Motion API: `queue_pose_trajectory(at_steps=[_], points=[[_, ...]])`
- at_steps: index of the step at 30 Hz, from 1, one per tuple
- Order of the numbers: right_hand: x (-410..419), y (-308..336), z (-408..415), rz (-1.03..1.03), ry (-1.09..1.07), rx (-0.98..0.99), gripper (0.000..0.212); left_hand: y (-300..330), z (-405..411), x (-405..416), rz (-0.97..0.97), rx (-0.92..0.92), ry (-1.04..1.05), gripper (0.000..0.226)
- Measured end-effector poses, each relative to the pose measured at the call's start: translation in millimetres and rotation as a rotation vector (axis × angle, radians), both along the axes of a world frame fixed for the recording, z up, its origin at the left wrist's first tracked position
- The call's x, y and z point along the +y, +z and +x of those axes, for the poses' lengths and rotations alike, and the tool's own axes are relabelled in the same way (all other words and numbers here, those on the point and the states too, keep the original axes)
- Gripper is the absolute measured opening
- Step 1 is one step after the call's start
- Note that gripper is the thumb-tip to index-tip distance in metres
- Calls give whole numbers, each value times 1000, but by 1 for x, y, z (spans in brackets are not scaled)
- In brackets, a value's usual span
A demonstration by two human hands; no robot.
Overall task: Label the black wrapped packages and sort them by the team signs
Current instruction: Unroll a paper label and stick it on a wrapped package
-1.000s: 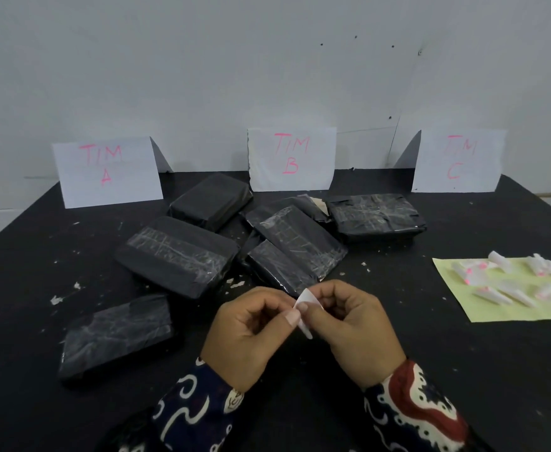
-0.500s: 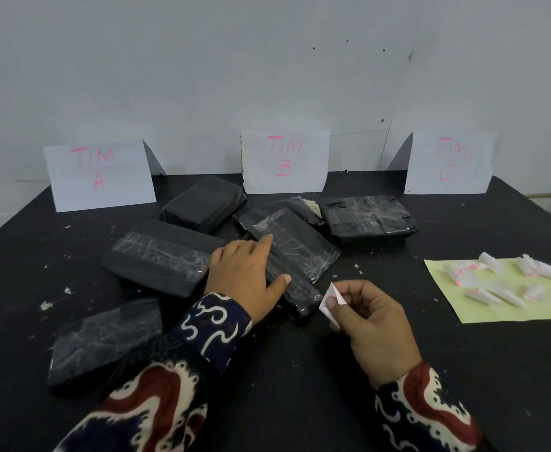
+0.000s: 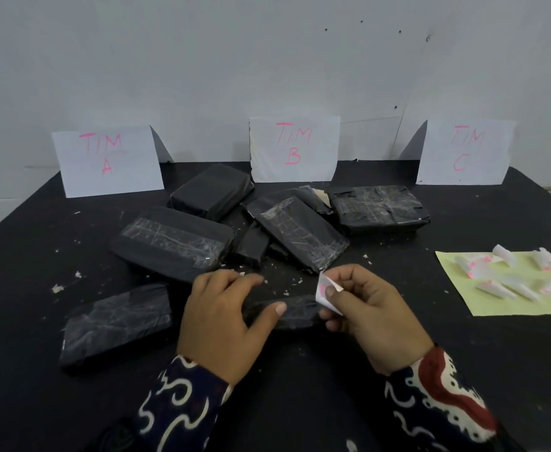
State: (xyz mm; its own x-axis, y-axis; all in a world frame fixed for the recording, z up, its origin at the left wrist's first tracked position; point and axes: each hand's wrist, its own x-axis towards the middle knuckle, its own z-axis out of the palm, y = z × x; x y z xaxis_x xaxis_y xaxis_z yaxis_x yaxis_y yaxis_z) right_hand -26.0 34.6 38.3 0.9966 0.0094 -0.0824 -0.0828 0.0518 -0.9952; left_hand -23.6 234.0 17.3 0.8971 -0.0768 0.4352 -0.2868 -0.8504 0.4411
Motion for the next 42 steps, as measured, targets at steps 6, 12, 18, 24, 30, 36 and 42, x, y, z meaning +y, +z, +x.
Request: queue_pose_trajectory(at_steps=[6, 12, 18, 24, 30, 36, 42], points=[[11, 7, -6, -258, 194, -143, 15, 34, 4, -10, -168, -133, -476, 35], [9, 11, -8, -344, 297, -153, 10, 27, 14, -4, -101, -199, -553, 14], [9, 12, -2, -337, 242, -94, 44, 22, 6, -3, -315, -34, -325, 35], [18, 10, 13, -366, 27, -85, 31, 11, 1, -1, -415, 109, -139, 25], [28, 4, 17, -565, -32, -104, 27, 1, 1, 0, -334, 138, -25, 8], [37, 0, 12, -814, -50, -159, 33, -2, 3, -2, -114, 76, 8, 20], [45, -5, 8, -969, -63, -292, 34, -10, 4, -2, 45, -9, 34, 22]])
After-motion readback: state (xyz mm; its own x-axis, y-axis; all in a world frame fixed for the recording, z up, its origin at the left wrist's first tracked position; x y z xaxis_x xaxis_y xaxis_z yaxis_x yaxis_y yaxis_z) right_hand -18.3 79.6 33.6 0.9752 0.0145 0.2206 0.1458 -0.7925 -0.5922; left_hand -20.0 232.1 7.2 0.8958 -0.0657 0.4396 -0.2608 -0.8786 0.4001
